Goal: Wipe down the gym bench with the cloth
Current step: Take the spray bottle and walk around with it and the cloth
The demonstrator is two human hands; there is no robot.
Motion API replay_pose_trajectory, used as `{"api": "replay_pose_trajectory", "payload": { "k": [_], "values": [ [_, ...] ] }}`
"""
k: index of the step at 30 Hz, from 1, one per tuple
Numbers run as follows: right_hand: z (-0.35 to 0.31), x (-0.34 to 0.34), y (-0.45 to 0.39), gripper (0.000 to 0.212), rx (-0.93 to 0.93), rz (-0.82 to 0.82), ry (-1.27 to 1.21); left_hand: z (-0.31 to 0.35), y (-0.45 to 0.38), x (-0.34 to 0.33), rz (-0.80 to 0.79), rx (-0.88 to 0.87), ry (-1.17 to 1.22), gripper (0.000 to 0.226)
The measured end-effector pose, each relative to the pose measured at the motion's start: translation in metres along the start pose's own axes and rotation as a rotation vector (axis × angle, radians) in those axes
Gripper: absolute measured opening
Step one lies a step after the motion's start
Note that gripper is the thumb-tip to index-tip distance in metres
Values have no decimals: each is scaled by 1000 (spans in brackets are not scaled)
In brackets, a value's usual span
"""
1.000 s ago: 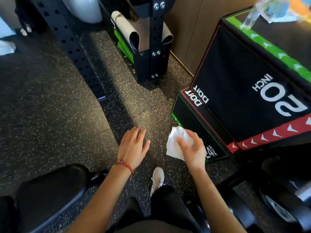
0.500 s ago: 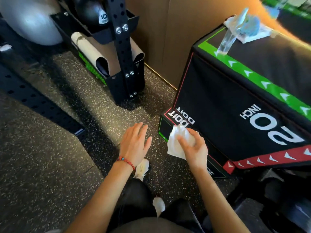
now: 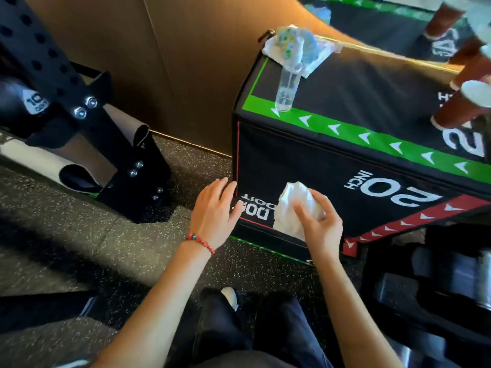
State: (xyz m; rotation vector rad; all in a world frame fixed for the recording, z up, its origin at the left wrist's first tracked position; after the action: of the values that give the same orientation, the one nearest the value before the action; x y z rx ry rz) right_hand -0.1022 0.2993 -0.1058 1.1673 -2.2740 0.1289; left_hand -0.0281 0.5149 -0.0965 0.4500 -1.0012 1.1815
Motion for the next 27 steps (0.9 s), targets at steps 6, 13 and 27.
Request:
{"api": "replay_pose_trajectory", "payload": {
  "k": [6,13,27],
  "values": [
    [-22,23,-37,31,-9,122,-50,14,-59,-1,34,-88,102,50],
    [-49,40,-92,27,23,184,-97,43,-155,9,181,-110,296,53],
    [-72,35,-167,27,32,134,-137,45,-260,-28,247,144,917,34]
  ]
}}
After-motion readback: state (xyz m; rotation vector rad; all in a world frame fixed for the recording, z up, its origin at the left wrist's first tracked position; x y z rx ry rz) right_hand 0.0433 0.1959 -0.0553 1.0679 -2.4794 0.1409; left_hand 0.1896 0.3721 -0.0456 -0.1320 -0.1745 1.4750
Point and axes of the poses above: each hand's wrist, its own y-axis away from the middle knuckle, its own x-axis out of the back of the hand, z = x × y, the point moved 8 cm from there along -y, towards the middle knuckle, and after that the axes turned 12 degrees about y, right-handed, at the moved point
